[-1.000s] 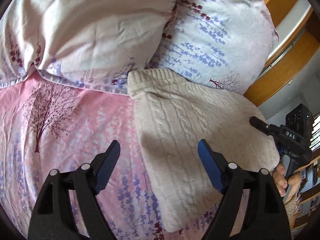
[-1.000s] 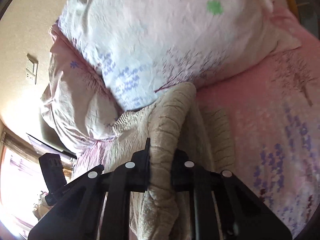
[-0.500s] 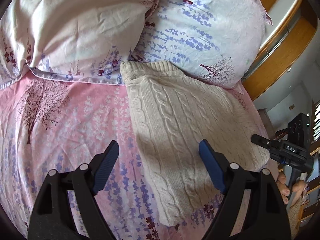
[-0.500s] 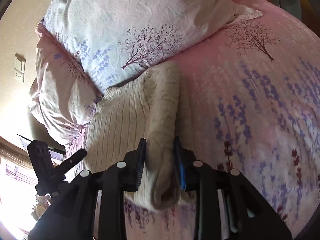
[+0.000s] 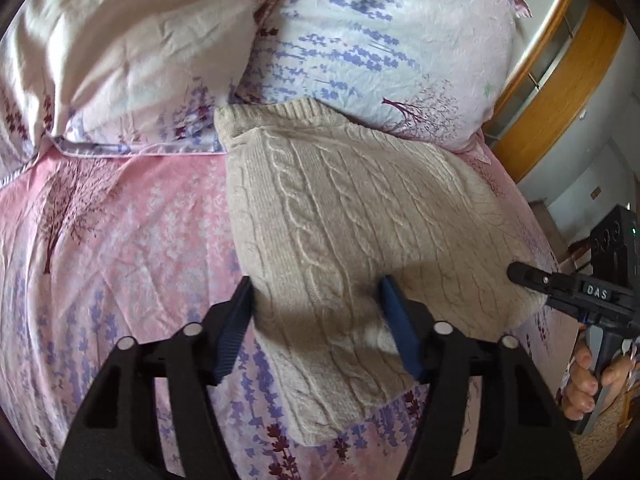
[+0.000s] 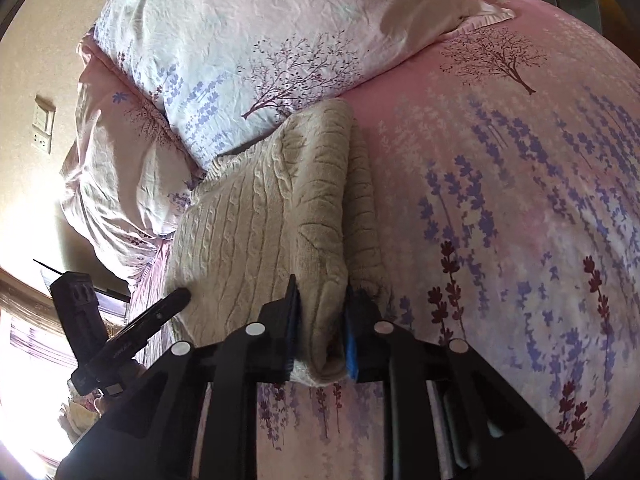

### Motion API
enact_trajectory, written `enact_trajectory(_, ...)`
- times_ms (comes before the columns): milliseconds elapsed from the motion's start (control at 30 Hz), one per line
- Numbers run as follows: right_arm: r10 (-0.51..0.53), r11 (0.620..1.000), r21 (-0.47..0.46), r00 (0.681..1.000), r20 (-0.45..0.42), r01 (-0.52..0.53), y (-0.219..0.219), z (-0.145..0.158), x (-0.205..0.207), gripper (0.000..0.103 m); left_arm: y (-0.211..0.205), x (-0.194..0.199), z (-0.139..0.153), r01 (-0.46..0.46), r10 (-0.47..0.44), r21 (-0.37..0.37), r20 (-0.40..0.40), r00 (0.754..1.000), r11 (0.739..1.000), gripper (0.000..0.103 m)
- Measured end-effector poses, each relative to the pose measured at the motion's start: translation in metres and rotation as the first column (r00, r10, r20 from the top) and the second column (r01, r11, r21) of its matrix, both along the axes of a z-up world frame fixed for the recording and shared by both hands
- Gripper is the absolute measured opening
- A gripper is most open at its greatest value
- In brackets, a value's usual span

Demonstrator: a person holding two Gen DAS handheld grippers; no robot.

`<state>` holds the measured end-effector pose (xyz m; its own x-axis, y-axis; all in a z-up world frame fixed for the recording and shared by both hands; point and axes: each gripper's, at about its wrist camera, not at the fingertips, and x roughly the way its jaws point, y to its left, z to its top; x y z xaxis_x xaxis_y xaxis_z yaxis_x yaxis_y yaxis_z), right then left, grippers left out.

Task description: Fold small clothes

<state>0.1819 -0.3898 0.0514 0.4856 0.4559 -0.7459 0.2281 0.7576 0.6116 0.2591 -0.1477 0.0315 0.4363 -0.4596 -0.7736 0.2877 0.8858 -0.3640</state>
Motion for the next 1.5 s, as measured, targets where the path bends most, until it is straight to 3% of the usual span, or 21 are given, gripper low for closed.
enact_trajectory(133, -0.003, 0.980, 0.201, 0.997, 0.078, -0.013, -0.005, 0.012, -0.008, 0.009, 0.019, 0.003, -0.002, 0.024, -0.028, -0.108, -0.030, 0.999, 0.994, 0.034)
enact_trajectory(200, 0.004, 0.976, 0.218, 0.995, 0.096, -0.025, -0.006, 0.013, -0.013, 0.009, 0.030, 0.005, -0.007, 0.047, -0.057, -0.166, -0.053, 0.997, 0.985, 0.032)
enact_trajectory(300, 0.000, 0.988, 0.157, 1.000, 0.024, -0.004, -0.011, -0.009, -0.019, 0.009, 0.043, 0.004, -0.016, 0.104, -0.119, -0.219, -0.057, 0.991, 0.970, 0.031)
enact_trajectory(400, -0.032, 0.979, 0.199, 0.999, -0.022, 0.036, -0.022, -0.034, -0.025, 0.009, 0.045, -0.002, -0.017, 0.154, -0.162, -0.203, -0.024, 0.987, 0.967, 0.032)
enact_trajectory(533, -0.014, 0.986, 0.166, 1.000, 0.004, 0.013, -0.016, -0.023, -0.030, 0.010, 0.047, -0.012, -0.006, 0.155, -0.157, -0.171, 0.002, 0.988, 0.973, 0.038)
enact_trajectory(600, -0.008, 0.992, 0.128, 1.000, 0.016, 0.005, -0.013, -0.011, -0.036, 0.011, 0.051, -0.022, 0.000, 0.158, -0.159, -0.151, 0.003, 0.987, 0.976, 0.052)
enact_trajectory(700, -0.008, 0.994, 0.105, 1.000, 0.027, 0.006, -0.018, -0.002, -0.045, 0.017, 0.053, -0.037, 0.005, 0.154, -0.154, -0.135, 0.011, 0.988, 0.979, 0.062)
enact_trajectory(900, 0.001, 0.994, 0.111, 1.000, 0.009, -0.002, -0.013, -0.009, -0.052, 0.019, 0.039, -0.038, -0.011, 0.138, -0.142, -0.078, -0.043, 0.989, 0.987, 0.064)
enact_trajectory(933, 0.000, 0.994, 0.111, 1.000, 0.015, -0.002, -0.009, -0.008, -0.050, 0.019, 0.038, -0.037, -0.016, 0.139, -0.146, -0.095, -0.066, 0.987, 0.986, 0.062)
enact_trajectory(1000, 0.004, 0.993, 0.116, 1.000, 0.026, -0.007, -0.007, -0.007, -0.050, 0.017, 0.036, -0.035, -0.022, 0.141, -0.155, -0.138, -0.097, 0.983, 0.980, 0.039)
enact_trajectory(1100, -0.008, 0.998, 0.068, 0.999, 0.051, 0.005, -0.003, 0.002, -0.048, 0.009, 0.036, -0.030, -0.027, 0.132, -0.156, -0.187, -0.119, 0.981, 0.974, 0.019)
enact_trajectory(1267, -0.060, 0.998, -0.020, 0.981, 0.184, 0.064, -0.012, 0.046, -0.055, 0.008, 0.047, -0.034, -0.018, 0.182, -0.208, -0.244, -0.085, 0.974, 0.953, 0.015)
enact_trajectory(1300, -0.051, 0.997, -0.052, 0.983, 0.178, 0.061, -0.011, 0.047, -0.056, 0.007, 0.049, -0.035, -0.016, 0.199, -0.223, -0.248, -0.072, 0.972, 0.948, 0.014)
enact_trajectory(1400, -0.032, 0.991, -0.130, 0.999, 0.027, 0.035, -0.008, 0.011, -0.056, 0.007, 0.049, -0.037, -0.024, 0.242, -0.260, -0.202, -0.072, 0.963, 0.949, 0.014)
enact_trajectory(1500, -0.052, 0.996, -0.074, 0.998, -0.019, 0.050, -0.013, -0.014, -0.057, 0.007, 0.049, -0.038, -0.033, 0.258, -0.274, -0.172, -0.075, 0.959, 0.951, 0.014)
